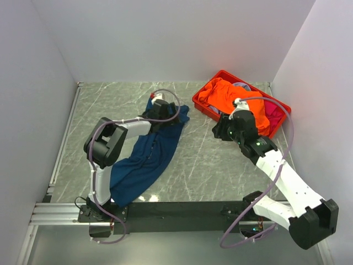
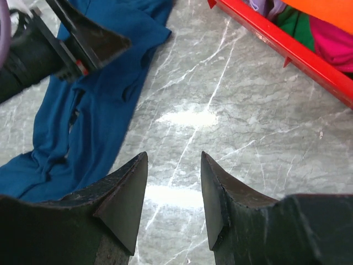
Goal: Fold and stack the t-shirts
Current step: Fold the tshirt
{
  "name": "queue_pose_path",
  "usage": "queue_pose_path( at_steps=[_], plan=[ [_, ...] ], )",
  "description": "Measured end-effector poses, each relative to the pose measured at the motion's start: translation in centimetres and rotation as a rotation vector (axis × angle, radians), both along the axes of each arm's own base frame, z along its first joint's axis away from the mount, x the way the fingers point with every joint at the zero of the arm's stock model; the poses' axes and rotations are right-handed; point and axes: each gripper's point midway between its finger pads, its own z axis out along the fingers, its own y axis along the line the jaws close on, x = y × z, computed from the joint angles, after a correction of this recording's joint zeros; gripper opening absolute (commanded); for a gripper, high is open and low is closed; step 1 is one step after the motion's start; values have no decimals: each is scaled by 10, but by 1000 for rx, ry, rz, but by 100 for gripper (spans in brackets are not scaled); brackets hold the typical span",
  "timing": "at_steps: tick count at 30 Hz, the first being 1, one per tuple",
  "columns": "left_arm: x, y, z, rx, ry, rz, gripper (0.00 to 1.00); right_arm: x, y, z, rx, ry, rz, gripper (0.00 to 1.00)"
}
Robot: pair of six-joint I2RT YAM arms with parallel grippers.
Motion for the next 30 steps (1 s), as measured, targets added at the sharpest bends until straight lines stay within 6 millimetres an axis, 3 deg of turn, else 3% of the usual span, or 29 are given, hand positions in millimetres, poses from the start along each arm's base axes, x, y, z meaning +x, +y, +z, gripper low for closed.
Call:
queue_pose_path(
  at_steps=[8, 14, 18, 23, 26, 30],
  plan=[
    [45, 56, 3, -130, 13, 99, 99, -5, -1, 4, 11, -18, 5, 51],
    [77, 86, 6, -174, 5, 153, 99, 1, 17, -12, 0, 18, 45, 51],
    [102, 103, 7, -202, 4, 186, 99, -5, 50, -41, -33, 91, 129, 51],
    [139, 125, 9, -228, -20, 222, 99, -34, 110, -85, -83, 197, 291, 51],
    [149, 138, 10, -231, -24, 241, 99, -58, 144, -103, -104, 241, 383, 51],
    [151, 147, 11, -228, -27, 254, 99, -88, 186, -112, -114, 266, 495, 51]
  ],
)
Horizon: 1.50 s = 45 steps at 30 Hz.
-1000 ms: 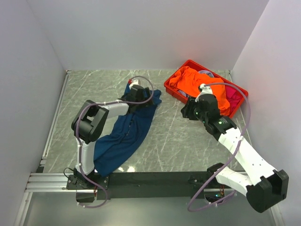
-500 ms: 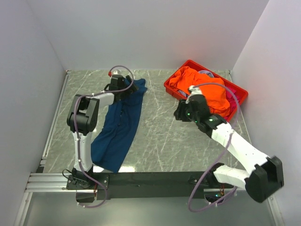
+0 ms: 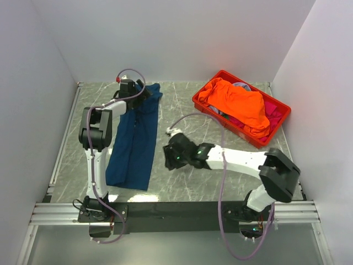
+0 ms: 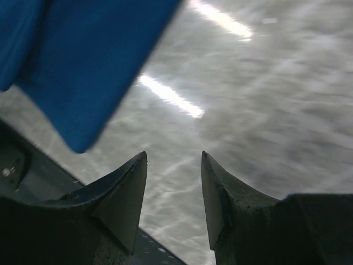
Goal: Fold and stack the t-shirts
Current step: Fold the tshirt
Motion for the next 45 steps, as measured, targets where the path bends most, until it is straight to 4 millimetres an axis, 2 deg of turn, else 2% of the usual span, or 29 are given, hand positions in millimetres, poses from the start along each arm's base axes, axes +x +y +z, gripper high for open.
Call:
queue_pose_path(
  at_steps=[3, 7, 12, 14, 16, 18, 23, 25, 30, 34, 38, 42, 43, 45],
  plan=[
    [-8, 6, 3, 19, 6, 15, 99, -23, 31, -4, 13, 17, 73, 51],
    [-50, 19, 12, 62, 44, 34, 99, -48, 64, -8, 21, 36, 147, 51],
    [-101, 41, 67, 98, -37, 85, 99, -73, 88, -17, 19, 70, 209, 51],
    [-122, 49, 83, 108, -71, 108, 99, -81, 94, -22, 11, 82, 224, 52],
    [-140, 56, 90, 118, -92, 128, 99, -87, 100, -27, 5, 92, 236, 52],
    [-161, 63, 83, 130, -83, 145, 100, -91, 104, -31, -2, 101, 245, 52],
    [-216, 79, 40, 174, 23, 172, 99, -99, 112, -40, -16, 119, 247, 53],
    [-232, 83, 34, 187, 45, 180, 99, -100, 115, -42, -21, 122, 245, 54],
    [-264, 93, 47, 190, -3, 210, 99, -100, 123, -49, -34, 130, 229, 54],
    [-280, 99, 57, 190, -41, 228, 99, -99, 127, -58, -58, 138, 210, 54],
    [-291, 104, 61, 198, -46, 241, 99, -97, 132, -59, -81, 115, 187, 52],
    [-300, 105, 62, 199, -49, 242, 99, -96, 131, -62, -119, 83, 160, 36],
    [-303, 106, 61, 199, -49, 243, 99, -95, 130, -62, -129, 76, 151, 29],
    [-307, 106, 59, 201, -44, 243, 99, -94, 127, -64, -152, 61, 133, 22]
  ],
)
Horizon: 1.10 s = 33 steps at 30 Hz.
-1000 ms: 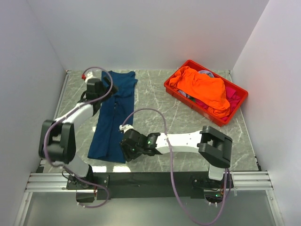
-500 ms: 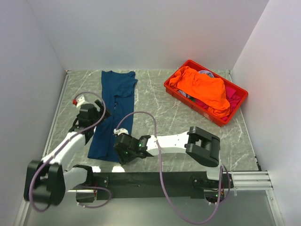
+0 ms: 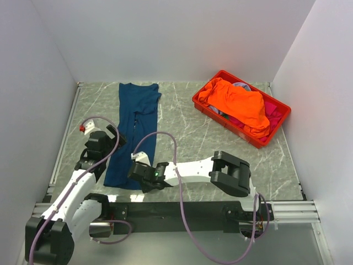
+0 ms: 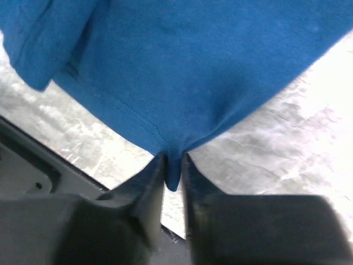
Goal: Fold and stack the t-shirts
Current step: Fold the tshirt
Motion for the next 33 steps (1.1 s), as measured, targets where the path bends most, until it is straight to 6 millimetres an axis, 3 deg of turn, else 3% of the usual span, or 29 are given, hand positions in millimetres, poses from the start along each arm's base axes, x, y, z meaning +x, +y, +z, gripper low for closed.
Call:
queue_pose_path(
  at_steps=[3, 4, 8, 15, 23, 33],
  plan=[
    [-5, 1, -7, 3, 19, 0, 99, 3, -5, -1, -21, -19, -27, 1],
    [-6, 1, -9, 4, 24, 0, 99, 4, -7, -2, -27, -24, -37, 0],
    [-8, -2, -13, 5, 33, -13, 99, 7, -14, -3, -35, -46, -73, 0],
    [-18, -35, -15, 28, 44, -124, 99, 11, -49, -4, -72, -65, -132, 0],
    [-48, -69, -34, 55, 97, -219, 100, 25, -102, -5, -129, -74, -216, 0],
    [-94, -101, -62, 96, 198, -267, 99, 34, -144, -5, -143, -71, -277, 0]
  ],
)
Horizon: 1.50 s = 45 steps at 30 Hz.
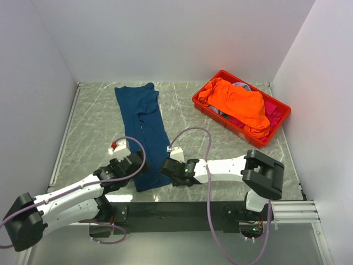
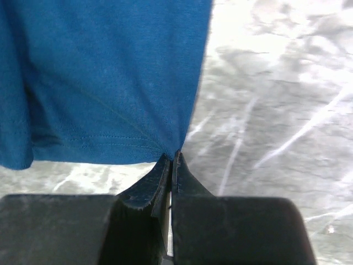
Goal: Fold and stack the t-shirts
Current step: Fold the tshirt
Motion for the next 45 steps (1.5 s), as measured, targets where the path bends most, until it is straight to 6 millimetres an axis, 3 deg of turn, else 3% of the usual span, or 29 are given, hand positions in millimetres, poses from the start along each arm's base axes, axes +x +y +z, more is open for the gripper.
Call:
queue_pose_path(
  at_steps=[8, 13, 18, 23, 27, 31, 41, 45],
  plan=[
    [-44, -6, -14, -9, 76, 45, 99, 5, -11, 0, 49, 21, -7, 0],
    [-66, -9, -25, 9, 130, 58, 93, 5, -10, -1, 52, 24, 14, 0],
    [-82, -11, -29, 5, 161, 80, 72, 5, -8, -1, 63, 28, 23, 0],
    [-85, -16, -30, -44, 166, 94, 54, 4, -6, -1, 76, 28, 28, 0],
    [-86, -21, -33, -54, 177, 93, 51, 4, -7, -1, 87, 25, 29, 0],
    [-86, -21, -34, -50, 177, 98, 39, 4, -6, -1, 93, 24, 30, 0],
    [-88, -23, -36, -77, 186, 90, 1, 1, -5, 0, 104, 35, 40, 0],
    [-88, -25, -36, -71, 183, 68, 1, -5, -4, 1, 109, 56, 66, 0]
  ],
)
